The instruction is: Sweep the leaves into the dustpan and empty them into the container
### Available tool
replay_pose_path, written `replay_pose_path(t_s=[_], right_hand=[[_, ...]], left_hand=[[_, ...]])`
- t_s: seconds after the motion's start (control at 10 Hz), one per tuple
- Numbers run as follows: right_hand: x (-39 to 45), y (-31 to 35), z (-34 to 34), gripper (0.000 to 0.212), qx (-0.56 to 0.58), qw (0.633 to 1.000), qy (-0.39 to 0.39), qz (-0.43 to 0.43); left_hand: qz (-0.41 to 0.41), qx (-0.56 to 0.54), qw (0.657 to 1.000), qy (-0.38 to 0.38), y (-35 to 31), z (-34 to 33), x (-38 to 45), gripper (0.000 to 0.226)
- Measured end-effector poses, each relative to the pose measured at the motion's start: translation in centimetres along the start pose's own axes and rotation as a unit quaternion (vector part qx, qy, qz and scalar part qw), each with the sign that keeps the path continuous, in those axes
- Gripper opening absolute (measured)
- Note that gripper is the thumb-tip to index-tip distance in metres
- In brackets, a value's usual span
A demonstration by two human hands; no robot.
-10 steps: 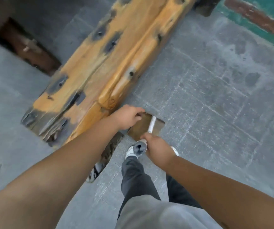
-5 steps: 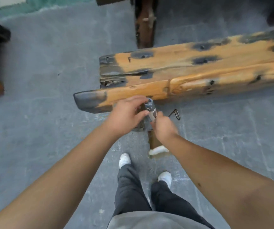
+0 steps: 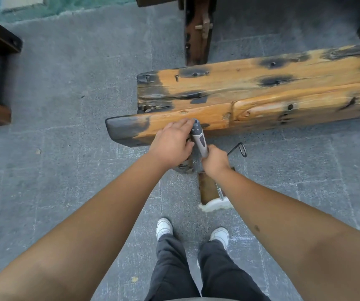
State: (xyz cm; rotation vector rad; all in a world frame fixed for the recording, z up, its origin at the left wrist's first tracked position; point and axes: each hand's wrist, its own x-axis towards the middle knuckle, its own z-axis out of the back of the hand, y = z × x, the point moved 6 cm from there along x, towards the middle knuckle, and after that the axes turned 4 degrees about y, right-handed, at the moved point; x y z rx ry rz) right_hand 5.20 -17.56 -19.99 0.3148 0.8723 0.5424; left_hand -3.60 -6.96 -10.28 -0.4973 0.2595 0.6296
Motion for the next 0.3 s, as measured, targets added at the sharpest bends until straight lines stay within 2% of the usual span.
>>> replay_pose_path(t_s=[0.1,0.2,0.3], right_hand=[[-1.3,-0.4,0.8,0.047,0.022,1.000,0.010,0.018],[-3.3,-0.1,2.6,0.077,-0.011,0.999,-0.004,0.053],[-6.6,0.5,5.0,0.086,-0.118,0.988,-0.049,0.085]], left_hand=[[0.009,-0.010,1.000,0.011,-0.2,0.5,-0.9,0.073],[0.009,-0.006,1.000,-0.023,-0.4,2.2,-2.0,0.078],[0.007,0.010,0.999,-0.046,-0.8,4.2,-4.1,0.082]])
